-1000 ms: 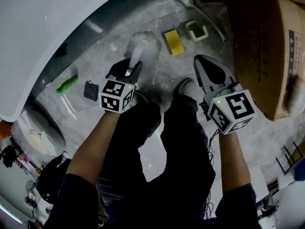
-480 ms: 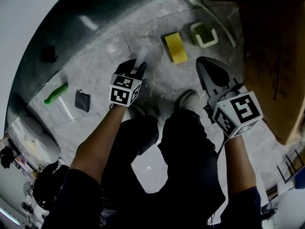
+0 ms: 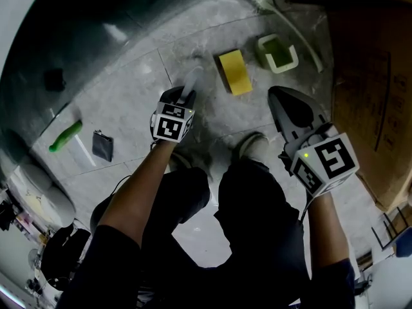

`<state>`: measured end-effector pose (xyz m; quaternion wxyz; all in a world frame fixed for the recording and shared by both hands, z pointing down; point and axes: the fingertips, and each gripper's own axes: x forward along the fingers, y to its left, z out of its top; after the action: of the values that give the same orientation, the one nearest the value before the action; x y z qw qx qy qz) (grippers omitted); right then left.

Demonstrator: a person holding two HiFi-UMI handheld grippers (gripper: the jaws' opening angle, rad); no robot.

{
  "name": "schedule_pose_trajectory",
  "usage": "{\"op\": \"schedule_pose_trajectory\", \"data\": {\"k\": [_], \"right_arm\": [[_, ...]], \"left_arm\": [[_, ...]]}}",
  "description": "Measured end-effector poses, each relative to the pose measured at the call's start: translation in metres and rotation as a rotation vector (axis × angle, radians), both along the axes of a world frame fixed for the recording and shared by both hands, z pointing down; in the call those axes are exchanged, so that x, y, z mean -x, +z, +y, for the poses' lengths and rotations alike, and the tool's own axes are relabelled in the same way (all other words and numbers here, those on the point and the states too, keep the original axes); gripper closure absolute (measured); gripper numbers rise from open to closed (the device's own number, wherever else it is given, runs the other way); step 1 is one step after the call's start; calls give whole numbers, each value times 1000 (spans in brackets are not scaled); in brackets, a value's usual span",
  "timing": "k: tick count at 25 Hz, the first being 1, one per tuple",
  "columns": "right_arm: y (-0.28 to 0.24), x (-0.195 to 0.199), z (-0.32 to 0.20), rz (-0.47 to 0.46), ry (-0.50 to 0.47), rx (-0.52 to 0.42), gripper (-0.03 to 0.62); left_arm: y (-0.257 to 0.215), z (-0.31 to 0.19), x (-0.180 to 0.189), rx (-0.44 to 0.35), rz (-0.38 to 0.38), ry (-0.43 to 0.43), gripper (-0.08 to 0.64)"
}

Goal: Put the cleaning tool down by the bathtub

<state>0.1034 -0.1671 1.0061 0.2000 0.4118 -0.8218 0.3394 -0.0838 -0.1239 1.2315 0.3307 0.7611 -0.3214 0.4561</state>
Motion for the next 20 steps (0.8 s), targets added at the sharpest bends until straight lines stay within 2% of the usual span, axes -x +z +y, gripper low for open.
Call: {"op": "schedule_pose_trajectory", "data": {"k": [6,11,16,20], "right_arm": [[10,4,2,16,-8,14,588],[8,12,-1,20,-14,21,588],[-13,19,-4,15,-3,18,588],[-43,17,0,12,11,33,588]], "left_arm": [[17,7,1,9,-21,64,453],[16,10,0,20,-18,73,428],[-9,4,5,18,-4,76,397],[-54,1,8,4,13,62,391]]}}
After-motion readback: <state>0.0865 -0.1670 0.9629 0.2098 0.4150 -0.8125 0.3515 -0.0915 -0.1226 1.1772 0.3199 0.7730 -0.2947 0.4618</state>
